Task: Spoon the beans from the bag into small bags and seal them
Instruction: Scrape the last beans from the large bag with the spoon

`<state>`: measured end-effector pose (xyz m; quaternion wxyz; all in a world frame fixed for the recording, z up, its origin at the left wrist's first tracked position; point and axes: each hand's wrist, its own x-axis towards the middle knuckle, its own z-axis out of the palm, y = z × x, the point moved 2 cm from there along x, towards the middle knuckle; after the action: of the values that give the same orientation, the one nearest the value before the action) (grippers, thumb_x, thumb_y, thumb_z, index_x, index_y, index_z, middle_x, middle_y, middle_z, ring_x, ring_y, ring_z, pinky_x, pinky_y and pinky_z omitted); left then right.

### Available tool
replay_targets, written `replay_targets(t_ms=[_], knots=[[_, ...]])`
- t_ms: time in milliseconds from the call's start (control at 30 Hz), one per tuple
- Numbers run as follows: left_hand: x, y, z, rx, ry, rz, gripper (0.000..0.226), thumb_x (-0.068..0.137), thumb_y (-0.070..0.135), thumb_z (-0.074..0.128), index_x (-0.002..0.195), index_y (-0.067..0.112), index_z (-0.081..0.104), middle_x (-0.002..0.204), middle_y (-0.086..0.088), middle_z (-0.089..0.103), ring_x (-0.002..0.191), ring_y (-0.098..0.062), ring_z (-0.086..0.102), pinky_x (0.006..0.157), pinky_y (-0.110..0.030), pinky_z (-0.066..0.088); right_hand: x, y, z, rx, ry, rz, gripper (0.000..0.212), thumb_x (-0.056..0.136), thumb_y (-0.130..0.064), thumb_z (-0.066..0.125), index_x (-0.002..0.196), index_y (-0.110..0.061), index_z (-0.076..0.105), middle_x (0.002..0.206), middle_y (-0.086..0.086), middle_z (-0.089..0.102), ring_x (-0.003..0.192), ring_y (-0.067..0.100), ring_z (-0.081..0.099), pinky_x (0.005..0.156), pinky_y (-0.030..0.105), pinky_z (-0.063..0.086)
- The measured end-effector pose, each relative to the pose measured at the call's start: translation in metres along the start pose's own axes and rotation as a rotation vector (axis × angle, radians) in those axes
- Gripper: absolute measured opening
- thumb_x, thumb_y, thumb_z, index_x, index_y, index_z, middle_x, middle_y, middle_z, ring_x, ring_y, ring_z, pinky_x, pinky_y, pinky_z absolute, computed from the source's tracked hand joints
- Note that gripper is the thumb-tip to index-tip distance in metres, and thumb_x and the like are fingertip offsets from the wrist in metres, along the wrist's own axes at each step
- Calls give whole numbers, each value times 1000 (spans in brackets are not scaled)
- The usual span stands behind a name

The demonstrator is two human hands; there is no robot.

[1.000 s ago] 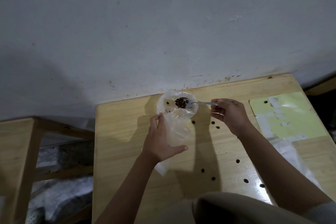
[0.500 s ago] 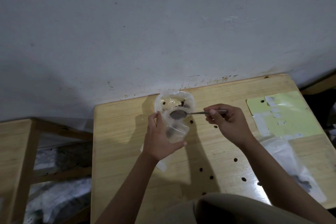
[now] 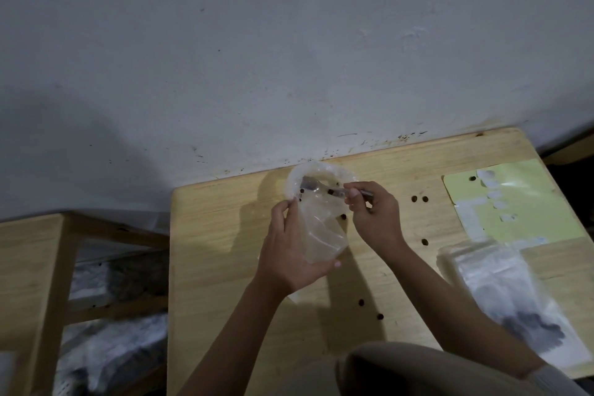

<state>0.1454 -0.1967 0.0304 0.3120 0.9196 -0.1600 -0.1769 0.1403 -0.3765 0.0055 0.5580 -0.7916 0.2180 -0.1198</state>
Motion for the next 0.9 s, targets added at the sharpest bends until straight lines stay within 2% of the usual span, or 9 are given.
replay_targets(t_ms=[100,200,333,433,533,667,733,833,900], knots=[[1,0,-2,9,35,9,131,50,67,78,149,18,7,143,10,9,130,-15,30,94,-23,39,-6,13,0,-31,40,-5,13,92,-12,57,95,-15,69,87,3,68,82,20,67,63,28,56],[2,0,-4,30,48,6,131,51,70,76,149,15,8,142,9,10,130,-16,30,98,-29,44,-13,26,-4,-40,111,26,12,91,-11,58,94,-14,69,85,4,69,81,22,67,62,20,52],[3,4,-5,91,15,-34,130,53,70,75,148,15,7,140,9,10,129,-17,33,98,-31,45,-17,27,-5,-33,136,51,13,92,-11,57,94,-15,68,87,5,69,82,21,67,65,33,56],[5,4,-4,103,4,-57,130,53,70,75,148,15,6,140,8,9,131,-19,31,99,-32,45,-19,16,-11,-64,168,-44,14,92,-10,55,96,-12,68,86,0,66,79,16,65,60,26,53],[5,5,-3,114,5,-68,130,55,69,75,149,14,4,141,7,8,132,-20,30,100,-31,43,-21,6,-19,-156,225,-216,18,90,-11,51,95,-6,67,83,-2,62,73,7,58,60,9,43],[5,9,-2,123,3,-62,129,56,69,75,149,14,4,142,5,8,132,-19,29,100,-28,40,-25,11,-17,-328,225,-335,22,90,-9,47,94,3,66,81,8,61,71,7,50,63,9,39],[4,11,-1,127,-6,-54,129,56,69,75,149,14,4,143,4,9,132,-18,30,99,-28,40,-27,15,-14,-294,249,-246,19,89,-7,49,94,1,66,82,9,62,69,10,52,59,12,40],[4,11,0,100,-29,-51,130,56,69,75,150,13,4,144,5,9,132,-17,30,98,-27,41,-27,13,-11,-131,267,51,15,90,-5,54,94,-4,69,85,8,66,75,14,59,59,9,45],[4,10,0,82,-52,-46,131,55,68,76,150,14,3,143,7,8,132,-16,30,97,-26,41,-21,16,-9,-35,229,236,16,90,-7,53,90,-7,70,78,8,69,73,20,64,64,21,51]])
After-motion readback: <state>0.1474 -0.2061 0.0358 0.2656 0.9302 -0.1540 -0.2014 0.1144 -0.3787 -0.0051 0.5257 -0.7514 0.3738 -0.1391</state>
